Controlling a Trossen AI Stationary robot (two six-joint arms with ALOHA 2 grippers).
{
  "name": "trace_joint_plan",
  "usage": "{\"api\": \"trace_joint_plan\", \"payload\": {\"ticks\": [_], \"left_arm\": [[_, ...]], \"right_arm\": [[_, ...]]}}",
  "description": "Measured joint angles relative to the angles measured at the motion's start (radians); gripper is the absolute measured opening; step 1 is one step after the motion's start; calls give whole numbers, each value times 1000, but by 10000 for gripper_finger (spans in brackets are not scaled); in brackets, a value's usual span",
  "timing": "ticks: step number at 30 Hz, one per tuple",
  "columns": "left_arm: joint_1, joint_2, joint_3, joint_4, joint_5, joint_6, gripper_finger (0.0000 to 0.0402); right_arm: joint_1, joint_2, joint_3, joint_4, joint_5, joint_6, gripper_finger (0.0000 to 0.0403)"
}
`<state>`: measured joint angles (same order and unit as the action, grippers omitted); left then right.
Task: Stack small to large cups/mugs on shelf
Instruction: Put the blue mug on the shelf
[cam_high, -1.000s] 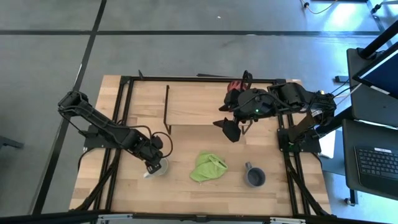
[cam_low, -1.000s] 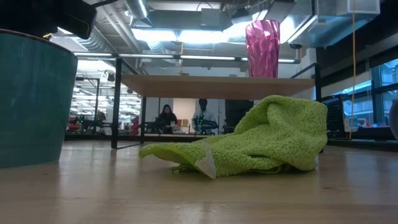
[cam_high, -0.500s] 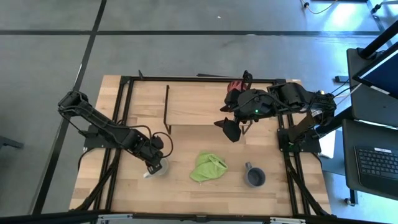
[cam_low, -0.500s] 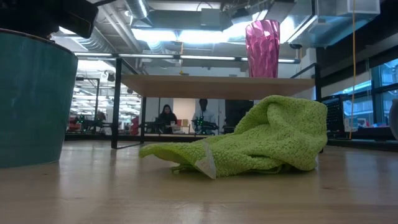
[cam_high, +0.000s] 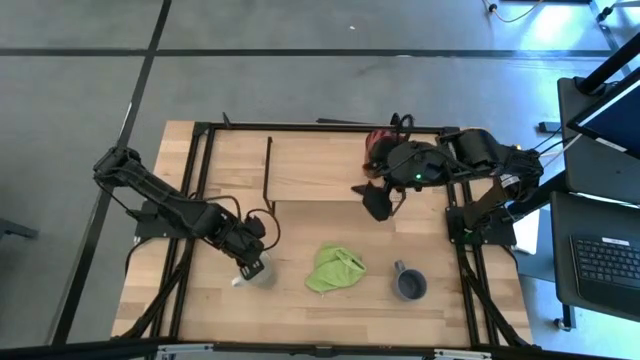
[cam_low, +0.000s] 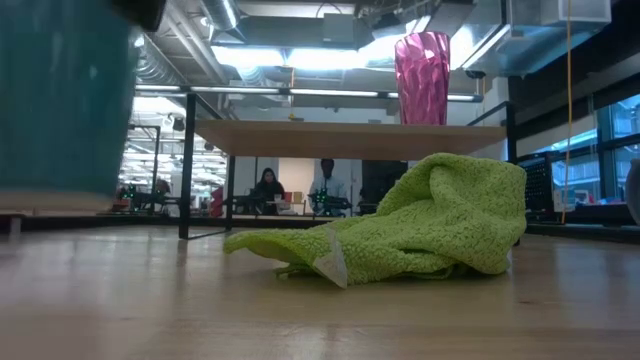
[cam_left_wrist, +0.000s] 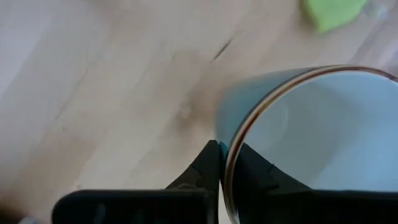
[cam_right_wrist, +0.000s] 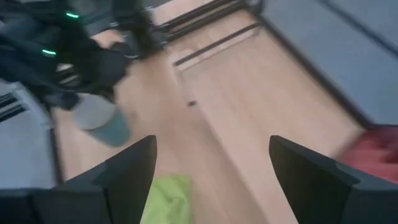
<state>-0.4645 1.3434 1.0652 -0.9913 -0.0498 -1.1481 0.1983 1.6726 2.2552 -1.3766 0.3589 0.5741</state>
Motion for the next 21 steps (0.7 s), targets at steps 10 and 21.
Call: {"api": "trace_joint_plan", "payload": {"ticks": [10, 21], "left_arm": [[160, 0, 317, -235, -138, 40, 16], [396, 178, 697, -307, -120, 358, 16]], "right_arm": [[92, -83, 74, -181, 307, 79, 312], [148, -137, 61, -195, 383, 103, 312]]}}
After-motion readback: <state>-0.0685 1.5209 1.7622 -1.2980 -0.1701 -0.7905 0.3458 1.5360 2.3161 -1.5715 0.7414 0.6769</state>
